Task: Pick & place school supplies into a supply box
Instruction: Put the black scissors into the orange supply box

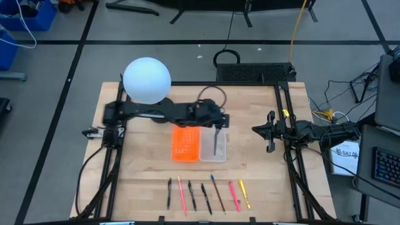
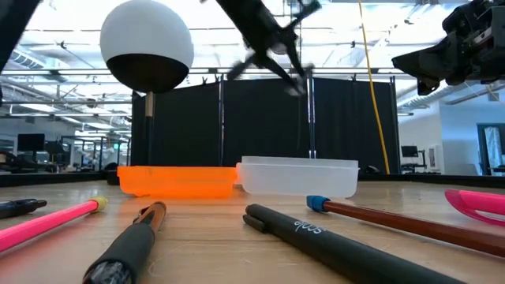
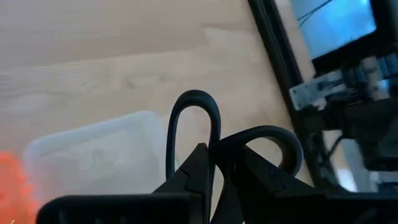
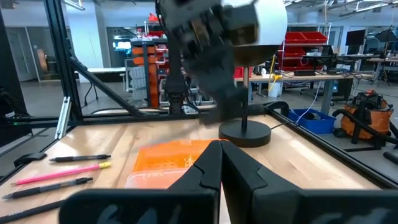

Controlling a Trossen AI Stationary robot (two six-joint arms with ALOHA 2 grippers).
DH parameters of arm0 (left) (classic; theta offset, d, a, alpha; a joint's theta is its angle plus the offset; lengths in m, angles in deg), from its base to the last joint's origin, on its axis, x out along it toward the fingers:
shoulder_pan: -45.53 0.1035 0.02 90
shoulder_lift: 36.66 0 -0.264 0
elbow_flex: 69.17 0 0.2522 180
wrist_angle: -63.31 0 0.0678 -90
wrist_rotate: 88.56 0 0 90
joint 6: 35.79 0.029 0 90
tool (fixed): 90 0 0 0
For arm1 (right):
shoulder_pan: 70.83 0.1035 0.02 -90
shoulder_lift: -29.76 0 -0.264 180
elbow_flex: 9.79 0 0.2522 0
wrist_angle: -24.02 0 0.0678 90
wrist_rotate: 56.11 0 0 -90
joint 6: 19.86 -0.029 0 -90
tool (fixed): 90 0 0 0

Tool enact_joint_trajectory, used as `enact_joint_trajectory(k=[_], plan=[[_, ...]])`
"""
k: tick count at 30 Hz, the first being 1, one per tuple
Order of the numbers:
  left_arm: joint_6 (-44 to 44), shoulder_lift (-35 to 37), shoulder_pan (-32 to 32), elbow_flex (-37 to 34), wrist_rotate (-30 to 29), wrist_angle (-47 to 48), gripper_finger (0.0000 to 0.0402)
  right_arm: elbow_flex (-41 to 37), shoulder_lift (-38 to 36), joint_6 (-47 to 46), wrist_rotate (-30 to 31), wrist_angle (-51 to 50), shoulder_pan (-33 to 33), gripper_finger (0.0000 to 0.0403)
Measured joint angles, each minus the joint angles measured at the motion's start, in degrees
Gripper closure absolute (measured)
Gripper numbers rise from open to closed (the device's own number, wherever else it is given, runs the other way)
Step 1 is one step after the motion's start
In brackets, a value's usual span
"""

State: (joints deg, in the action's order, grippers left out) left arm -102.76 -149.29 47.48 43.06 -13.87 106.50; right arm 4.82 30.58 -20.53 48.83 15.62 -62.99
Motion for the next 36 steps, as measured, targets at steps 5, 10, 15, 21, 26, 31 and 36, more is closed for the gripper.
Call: enact_joint_trajectory(k=[5, 10, 15, 21, 26, 31, 36], plan=[[0.37, -8.06, 0.93, 10.8, 2.24, 10.68, 0.0347, 0.0, 0.02, -0.81, 0.0, -0.02, 0.01, 0.0403], [-2.24, -12.67, 0.99, 15.03, 1.86, 20.44, 0.0347, -0.02, 0.02, -1.22, 0.0, 0.0, 0.02, 0.0403], [-3.69, -14.66, 0.51, 14.61, 2.01, 21.46, 0.0347, -0.01, 0.02, -1.25, -0.02, -0.04, 0.02, 0.0403], [-4.29, -15.58, 0.33, 14.57, 3.3, 21.42, 0.0347, 0.0, 0.02, -1.27, -0.02, -0.06, 0.0, 0.0403], [-4.28, -16.51, 0.61, 14.57, 3.12, 21.51, 0.0347, 0.0, 0.02, -1.27, -0.02, -0.04, 0.0, 0.0403], [-3.44, -17.44, 1.35, 14.62, 2.61, 20.86, 0.0347, -0.01, 0.02, -1.26, -0.03, -0.06, 0.0, 0.0403], [-2.59, -18.12, 1.75, 14.57, 3.11, 20.85, 0.0347, -0.02, 0.02, -1.27, -0.03, -0.06, 0.01, 0.0403]])
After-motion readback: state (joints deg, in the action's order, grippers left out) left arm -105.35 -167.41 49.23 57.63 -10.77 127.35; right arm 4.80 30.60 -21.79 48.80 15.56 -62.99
